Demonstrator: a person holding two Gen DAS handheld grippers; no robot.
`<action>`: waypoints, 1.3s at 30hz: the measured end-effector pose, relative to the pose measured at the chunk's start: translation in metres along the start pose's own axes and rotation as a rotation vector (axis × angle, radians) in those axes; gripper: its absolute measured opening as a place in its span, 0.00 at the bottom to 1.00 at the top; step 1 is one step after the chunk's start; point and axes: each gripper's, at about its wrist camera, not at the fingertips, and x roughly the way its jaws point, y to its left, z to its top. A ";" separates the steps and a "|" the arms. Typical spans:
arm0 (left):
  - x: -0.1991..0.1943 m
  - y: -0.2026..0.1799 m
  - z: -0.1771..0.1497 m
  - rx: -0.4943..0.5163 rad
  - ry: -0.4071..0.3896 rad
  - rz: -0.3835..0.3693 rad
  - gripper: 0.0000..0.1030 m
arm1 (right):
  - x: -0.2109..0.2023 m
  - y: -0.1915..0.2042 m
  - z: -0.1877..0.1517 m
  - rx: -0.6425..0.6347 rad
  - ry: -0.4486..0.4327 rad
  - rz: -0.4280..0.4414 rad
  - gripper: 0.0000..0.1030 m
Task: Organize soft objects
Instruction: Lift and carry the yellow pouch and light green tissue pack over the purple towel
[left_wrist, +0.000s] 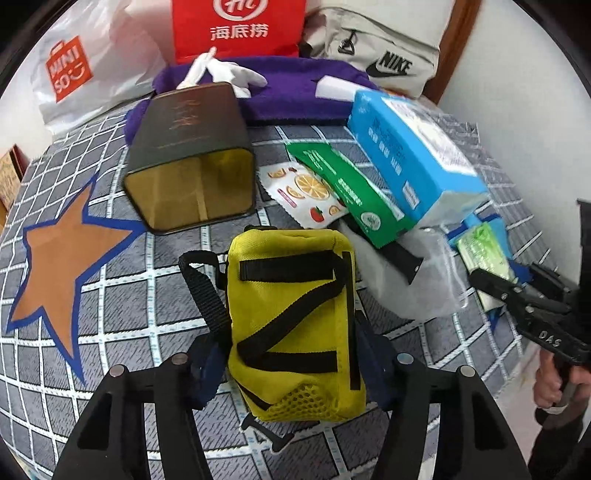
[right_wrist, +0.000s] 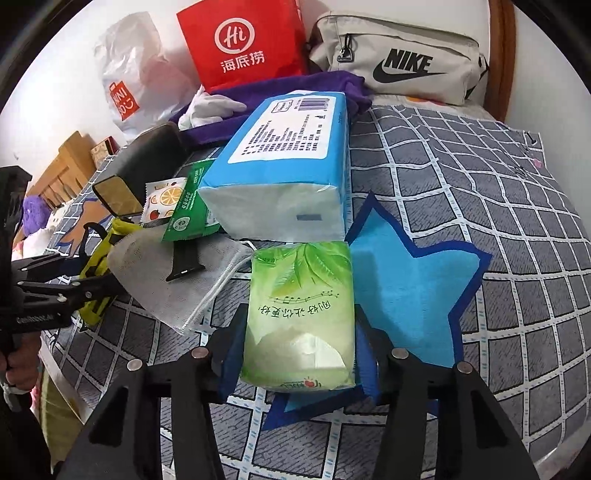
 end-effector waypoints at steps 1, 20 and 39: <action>-0.005 0.003 0.000 -0.005 -0.008 0.008 0.58 | -0.002 0.001 0.000 -0.009 -0.003 -0.004 0.50; -0.061 0.008 0.030 -0.050 -0.145 -0.057 0.58 | -0.052 0.008 0.046 -0.059 -0.095 0.031 0.50; -0.083 0.015 0.089 -0.090 -0.235 -0.061 0.58 | -0.051 0.022 0.111 -0.140 -0.166 0.018 0.50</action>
